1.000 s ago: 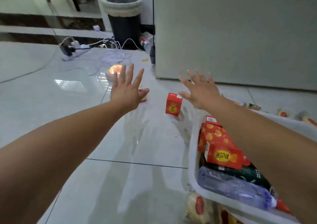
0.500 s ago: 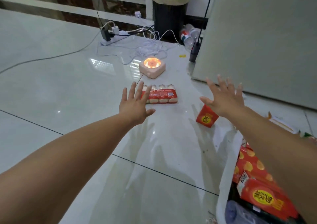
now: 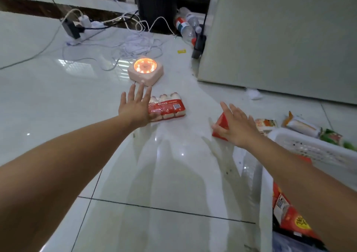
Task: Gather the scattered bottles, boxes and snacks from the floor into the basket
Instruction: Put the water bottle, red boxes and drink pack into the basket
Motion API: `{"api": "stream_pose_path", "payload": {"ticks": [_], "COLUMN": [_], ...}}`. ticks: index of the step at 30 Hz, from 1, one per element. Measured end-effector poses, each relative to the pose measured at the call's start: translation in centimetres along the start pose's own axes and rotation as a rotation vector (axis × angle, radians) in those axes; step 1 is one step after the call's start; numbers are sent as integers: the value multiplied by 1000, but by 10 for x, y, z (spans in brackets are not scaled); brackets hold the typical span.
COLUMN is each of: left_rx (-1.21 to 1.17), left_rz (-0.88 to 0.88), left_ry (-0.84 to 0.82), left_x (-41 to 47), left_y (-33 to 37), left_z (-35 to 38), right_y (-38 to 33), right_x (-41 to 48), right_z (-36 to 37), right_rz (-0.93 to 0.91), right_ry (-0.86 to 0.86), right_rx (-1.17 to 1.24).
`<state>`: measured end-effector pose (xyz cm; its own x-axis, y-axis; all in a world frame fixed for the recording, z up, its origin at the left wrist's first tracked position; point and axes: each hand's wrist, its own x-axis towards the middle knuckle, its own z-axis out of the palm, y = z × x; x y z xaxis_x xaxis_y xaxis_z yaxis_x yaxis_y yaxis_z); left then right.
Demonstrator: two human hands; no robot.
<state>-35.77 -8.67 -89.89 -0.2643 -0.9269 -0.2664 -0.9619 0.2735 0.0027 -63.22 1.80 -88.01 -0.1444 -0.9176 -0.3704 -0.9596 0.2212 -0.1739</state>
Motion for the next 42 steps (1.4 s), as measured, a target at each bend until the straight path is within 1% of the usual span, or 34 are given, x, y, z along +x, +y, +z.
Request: {"api": "stream_pose_path", "payload": {"ticks": [4,7,9,12,16,18,20,22,24,27,30,32,34,36,40,42], "left_rx": [-105,-182,-203,-222,-219,-263,-316,-319,-291,-182,-144,-207,-340,-381,-153,-76], "left_rz": [-22,-20,-5,15,22,19,15,29,23,-48,-100,-120,-152,-144,23,70], "left_ry": [-42,-106,-76,6,33,21,-15,-69,-145,-261,-283,-284,-306,-277,-93,-40], "left_x": [28,40,39,34,20,13,8,3,1,1,-2,-7,-15,-25,-51,-57], "left_y": [-6,-10,-12,-11,-7,-6,-7,-9,-9,-5,-1,-1,-3,-2,10,17], "left_z": [21,43,54,59,60,60,55,46,40,38,39,42,47,50,55,58], "right_y": [15,12,10,11,13,13,10,5,0,-5,-8,-11,-13,-16,-20,-22], "right_x": [2,5,3,3,6,7,8,8,7,2,-4,-7,-10,-13,-18,-19], "right_z": [7,5,6,8,6,4,2,0,-1,3,4,3,2,3,4,2], "right_rz": [-9,6,20,39,36,42,61,78,77,51,48,45,44,68,105,109], "right_ry": [-55,-61,-50,-30,5,17,25,33,37,28,5,16,37,32,-43,-81], "right_rx": [-70,-25,32,49,29,33,15,-41,-100,-160,-255,-309,-367,-431,-495,-505]}}
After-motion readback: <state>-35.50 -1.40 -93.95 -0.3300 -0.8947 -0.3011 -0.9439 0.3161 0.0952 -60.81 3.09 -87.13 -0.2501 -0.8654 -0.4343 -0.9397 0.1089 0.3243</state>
